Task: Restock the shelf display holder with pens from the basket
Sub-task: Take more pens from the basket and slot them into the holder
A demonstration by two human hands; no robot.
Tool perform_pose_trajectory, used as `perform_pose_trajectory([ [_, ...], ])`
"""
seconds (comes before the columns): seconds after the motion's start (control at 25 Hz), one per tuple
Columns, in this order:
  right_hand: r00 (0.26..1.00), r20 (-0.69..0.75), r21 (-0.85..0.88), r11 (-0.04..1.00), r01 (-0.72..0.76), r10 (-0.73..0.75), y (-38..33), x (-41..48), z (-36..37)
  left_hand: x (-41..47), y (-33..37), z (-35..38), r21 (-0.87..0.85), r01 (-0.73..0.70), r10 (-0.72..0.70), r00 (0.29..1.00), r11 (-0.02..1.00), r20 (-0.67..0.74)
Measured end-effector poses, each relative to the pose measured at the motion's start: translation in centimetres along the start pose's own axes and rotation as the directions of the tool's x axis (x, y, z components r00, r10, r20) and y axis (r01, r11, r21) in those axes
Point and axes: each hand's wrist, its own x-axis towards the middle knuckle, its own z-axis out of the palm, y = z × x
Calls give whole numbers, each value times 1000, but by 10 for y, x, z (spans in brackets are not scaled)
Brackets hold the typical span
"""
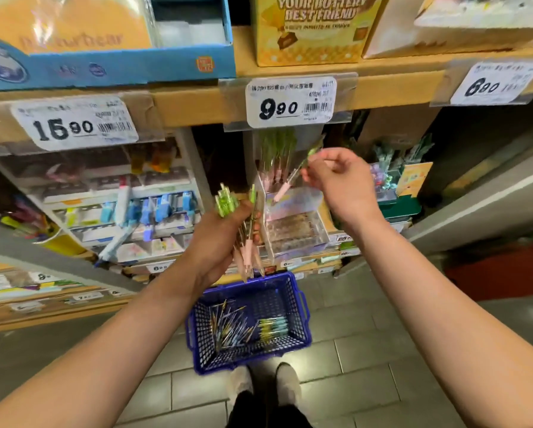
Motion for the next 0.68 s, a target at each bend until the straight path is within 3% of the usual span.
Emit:
perform_pose_trajectory([
  [0.12,977,-153,-215,970,114,-149,7,22,11,13,-7,4,-14,-39,39,999,999,-4],
  [0.24,956,-180,-301,938,172,-233,15,34,18,20,-17,11,-65,-37,36,999,997,-20],
  [0.48,914,-13,-447,821,356,-405,14,40,21,27,-30,17,-111,-63,55,996,992,-73],
  [0.68,892,178,-543,714,441,-415,19,43,33,29,-32,16,-112,-66,56,994,992,-93],
])
